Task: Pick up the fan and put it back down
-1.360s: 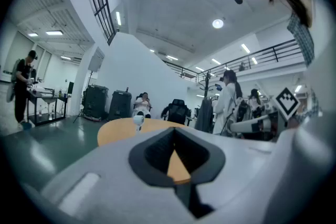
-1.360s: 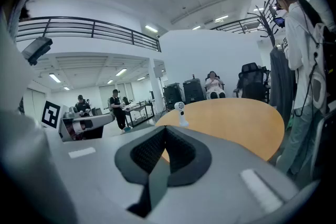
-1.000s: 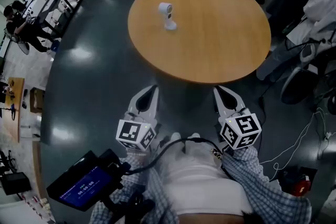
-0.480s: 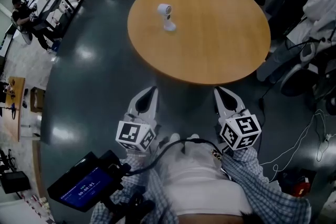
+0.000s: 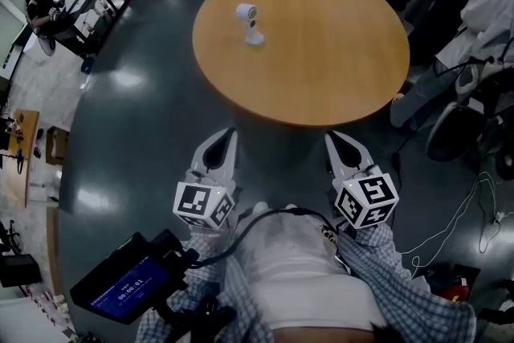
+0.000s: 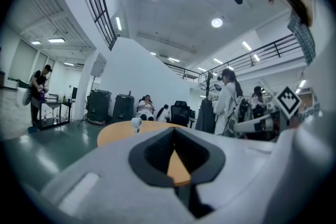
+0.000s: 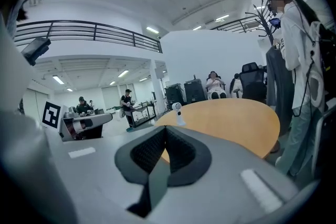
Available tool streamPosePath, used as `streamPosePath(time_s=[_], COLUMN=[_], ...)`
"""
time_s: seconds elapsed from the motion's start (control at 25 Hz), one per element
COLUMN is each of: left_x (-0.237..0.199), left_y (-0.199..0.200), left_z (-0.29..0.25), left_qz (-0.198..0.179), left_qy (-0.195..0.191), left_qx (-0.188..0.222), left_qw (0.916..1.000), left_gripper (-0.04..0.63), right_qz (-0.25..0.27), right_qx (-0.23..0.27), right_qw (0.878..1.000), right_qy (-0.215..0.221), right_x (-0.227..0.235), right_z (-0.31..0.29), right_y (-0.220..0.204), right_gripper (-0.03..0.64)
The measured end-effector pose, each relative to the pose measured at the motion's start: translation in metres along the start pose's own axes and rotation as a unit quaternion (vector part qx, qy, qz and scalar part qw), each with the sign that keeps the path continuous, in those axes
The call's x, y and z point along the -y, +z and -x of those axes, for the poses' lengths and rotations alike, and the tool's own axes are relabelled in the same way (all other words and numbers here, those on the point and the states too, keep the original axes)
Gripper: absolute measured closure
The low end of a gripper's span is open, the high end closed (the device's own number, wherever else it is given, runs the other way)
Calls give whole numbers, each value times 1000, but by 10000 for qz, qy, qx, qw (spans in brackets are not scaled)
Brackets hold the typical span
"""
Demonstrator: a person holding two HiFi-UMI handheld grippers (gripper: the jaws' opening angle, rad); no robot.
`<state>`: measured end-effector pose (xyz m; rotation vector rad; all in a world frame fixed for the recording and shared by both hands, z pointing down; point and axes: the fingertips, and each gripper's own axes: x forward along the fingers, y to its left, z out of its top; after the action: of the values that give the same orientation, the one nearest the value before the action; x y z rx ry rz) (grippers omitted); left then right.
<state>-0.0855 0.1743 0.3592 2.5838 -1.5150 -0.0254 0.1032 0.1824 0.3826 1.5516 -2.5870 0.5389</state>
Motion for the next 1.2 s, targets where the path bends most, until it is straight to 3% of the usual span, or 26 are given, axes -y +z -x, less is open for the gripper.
streamPosePath(time_s=[0.32, 0.84, 1.04, 1.2], left_x=[12, 19, -6, -42], left_y=[8, 12, 9, 15], left_z=[-7, -22, -58, -82], left_qz=[-98, -142, -94, 155], left_qy=[-166, -267, -227, -160], left_qx=[95, 69, 63, 118], left_qw=[9998, 9995, 9997, 9997], left_gripper=[595, 595, 595, 595], right_qz=[-85, -157, -285, -203], right_qx=[105, 107, 63, 34], right_qw=[9996, 9994, 9989, 9991], right_qy=[-259, -291, -379, -366], right_x=[18, 28, 50, 51], right_z=[15, 12, -26, -65], right_y=[4, 12, 13, 29], right_gripper=[614, 614, 614, 614])
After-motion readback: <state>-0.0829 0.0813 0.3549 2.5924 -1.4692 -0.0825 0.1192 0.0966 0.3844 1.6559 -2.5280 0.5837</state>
